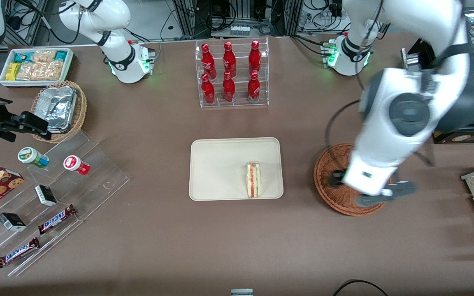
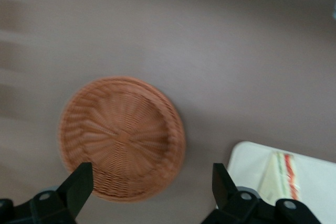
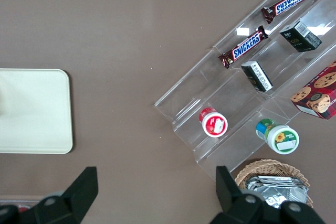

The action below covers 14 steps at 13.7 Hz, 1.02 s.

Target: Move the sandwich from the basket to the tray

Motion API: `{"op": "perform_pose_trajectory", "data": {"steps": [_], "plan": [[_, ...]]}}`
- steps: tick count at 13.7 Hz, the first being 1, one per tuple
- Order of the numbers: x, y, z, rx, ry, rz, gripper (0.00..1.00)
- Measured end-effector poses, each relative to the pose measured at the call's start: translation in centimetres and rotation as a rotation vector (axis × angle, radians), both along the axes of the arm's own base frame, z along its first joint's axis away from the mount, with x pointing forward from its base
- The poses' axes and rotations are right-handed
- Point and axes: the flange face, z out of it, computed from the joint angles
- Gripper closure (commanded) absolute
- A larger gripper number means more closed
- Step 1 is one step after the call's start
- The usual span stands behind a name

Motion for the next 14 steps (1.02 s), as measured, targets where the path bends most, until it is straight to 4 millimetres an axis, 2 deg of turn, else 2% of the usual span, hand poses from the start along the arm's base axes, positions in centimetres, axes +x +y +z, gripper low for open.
{"op": "perform_pose_trajectory", "data": {"steps": [4, 6, 9, 12, 14], "plan": [[-0.3, 8.1, 2.7, 0.007, 0.058, -0.027, 0.00], [-1.0, 10.9, 3.8, 0.007, 0.088, -0.062, 0.00], [-3.0, 13.2, 6.4, 0.000, 0.135, -0.096, 0.00], [-6.6, 15.4, 9.9, -0.023, 0.185, -0.129, 0.00], [-9.1, 16.9, 11.5, -0.047, 0.213, -0.150, 0.00]]}}
